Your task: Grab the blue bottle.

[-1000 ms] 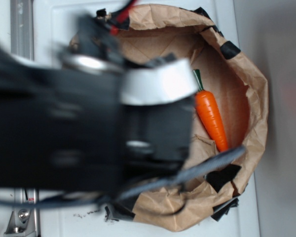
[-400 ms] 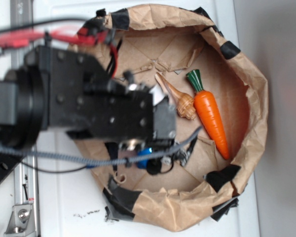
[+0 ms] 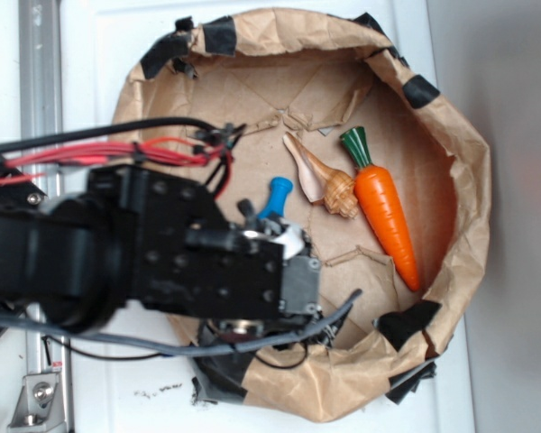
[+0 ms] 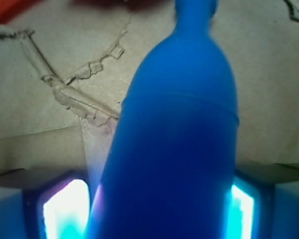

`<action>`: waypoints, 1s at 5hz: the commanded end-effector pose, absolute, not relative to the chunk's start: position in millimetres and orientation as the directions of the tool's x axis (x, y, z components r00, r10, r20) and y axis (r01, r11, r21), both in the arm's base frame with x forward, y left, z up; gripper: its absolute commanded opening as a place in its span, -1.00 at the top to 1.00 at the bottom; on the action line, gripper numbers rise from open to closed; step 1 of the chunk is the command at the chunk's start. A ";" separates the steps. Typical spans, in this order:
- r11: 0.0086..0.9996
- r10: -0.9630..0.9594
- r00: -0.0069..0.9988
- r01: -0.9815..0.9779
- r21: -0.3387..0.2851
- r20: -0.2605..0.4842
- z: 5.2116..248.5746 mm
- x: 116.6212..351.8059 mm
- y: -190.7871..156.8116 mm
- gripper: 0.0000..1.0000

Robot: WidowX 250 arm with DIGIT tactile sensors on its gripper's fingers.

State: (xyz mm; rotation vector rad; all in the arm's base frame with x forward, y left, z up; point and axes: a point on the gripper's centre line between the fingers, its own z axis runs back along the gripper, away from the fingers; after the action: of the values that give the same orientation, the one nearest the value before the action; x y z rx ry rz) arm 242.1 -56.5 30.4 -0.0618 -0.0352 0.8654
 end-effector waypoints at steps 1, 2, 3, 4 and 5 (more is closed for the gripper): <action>0.821 0.559 0.827 -0.541 -0.183 0.059 108.8 265.7 -20.3 1.00; 0.919 0.382 0.918 -0.365 -0.149 0.104 161.1 268.4 16.2 1.00; 0.979 0.193 0.981 -0.191 -0.066 0.018 192.1 270.0 23.1 1.00; 0.985 0.105 0.994 -0.100 -0.138 0.027 188.7 258.8 16.1 1.00; 0.991 0.094 0.994 -0.087 -0.104 0.055 184.5 249.0 5.3 1.00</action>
State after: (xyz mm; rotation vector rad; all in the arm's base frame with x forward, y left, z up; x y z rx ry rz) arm 239.8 -1.1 171.7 -0.0999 -0.0138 0.1071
